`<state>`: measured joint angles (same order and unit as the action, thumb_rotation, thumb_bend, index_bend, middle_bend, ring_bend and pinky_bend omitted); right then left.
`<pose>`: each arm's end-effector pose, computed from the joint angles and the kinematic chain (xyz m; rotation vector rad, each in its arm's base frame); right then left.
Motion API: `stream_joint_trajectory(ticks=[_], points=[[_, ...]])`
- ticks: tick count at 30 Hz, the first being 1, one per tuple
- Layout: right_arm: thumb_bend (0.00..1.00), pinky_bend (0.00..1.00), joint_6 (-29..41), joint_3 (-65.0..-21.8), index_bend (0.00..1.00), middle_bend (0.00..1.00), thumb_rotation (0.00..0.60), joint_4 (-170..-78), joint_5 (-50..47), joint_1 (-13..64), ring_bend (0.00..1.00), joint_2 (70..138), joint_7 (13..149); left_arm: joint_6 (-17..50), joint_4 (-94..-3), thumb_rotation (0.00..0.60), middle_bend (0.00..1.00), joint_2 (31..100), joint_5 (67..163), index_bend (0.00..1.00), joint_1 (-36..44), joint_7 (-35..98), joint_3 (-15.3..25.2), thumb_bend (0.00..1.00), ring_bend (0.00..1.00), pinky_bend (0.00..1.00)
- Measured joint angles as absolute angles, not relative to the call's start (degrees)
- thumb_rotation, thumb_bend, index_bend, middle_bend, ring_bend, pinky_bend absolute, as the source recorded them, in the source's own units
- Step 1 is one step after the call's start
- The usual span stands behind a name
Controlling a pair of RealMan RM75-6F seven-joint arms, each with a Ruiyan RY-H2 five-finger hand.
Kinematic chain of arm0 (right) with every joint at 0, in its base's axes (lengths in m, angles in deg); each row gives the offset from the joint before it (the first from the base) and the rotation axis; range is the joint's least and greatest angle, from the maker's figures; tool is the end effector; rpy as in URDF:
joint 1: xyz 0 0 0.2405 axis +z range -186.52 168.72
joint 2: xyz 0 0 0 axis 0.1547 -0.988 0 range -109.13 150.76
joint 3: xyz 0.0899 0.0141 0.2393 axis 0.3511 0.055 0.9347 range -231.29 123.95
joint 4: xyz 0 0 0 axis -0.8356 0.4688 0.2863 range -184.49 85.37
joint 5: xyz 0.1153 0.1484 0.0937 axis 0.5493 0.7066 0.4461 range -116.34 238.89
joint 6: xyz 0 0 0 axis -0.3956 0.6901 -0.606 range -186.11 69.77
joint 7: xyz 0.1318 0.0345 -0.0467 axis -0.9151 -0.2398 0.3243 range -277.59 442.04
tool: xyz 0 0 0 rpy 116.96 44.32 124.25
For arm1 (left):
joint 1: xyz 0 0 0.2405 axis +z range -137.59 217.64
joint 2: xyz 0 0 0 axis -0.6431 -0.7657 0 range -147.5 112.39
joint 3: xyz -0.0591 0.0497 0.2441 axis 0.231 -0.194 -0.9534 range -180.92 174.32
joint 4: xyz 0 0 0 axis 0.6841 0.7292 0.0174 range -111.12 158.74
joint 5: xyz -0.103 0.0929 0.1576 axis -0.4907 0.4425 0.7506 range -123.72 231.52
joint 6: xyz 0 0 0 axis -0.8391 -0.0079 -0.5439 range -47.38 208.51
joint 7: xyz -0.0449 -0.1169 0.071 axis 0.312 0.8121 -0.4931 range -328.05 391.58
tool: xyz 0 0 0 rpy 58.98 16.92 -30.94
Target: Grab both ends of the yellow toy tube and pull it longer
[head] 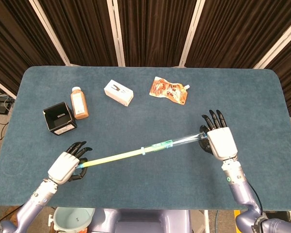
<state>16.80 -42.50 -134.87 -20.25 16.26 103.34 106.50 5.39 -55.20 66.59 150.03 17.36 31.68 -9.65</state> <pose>-0.2138 -0.3019 0.0674 1.5896 -0.5787 0.9465 -0.2466 0.2227 0.0124 -1.9355 -0.8840 -1.0628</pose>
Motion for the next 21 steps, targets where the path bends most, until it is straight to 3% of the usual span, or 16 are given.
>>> stream_joint_trajectory(ticks=[21], points=[[0.53, 0.0, 15.1, -40.1, 0.89, 0.2, 0.6, -130.8, -15.9, 18.1, 0.0, 102.6, 105.6, 4.0, -57.0, 0.6, 0.2, 64.1, 153.5, 0.73, 18.9, 30.9, -11.4, 0.74, 0.06, 0.11]])
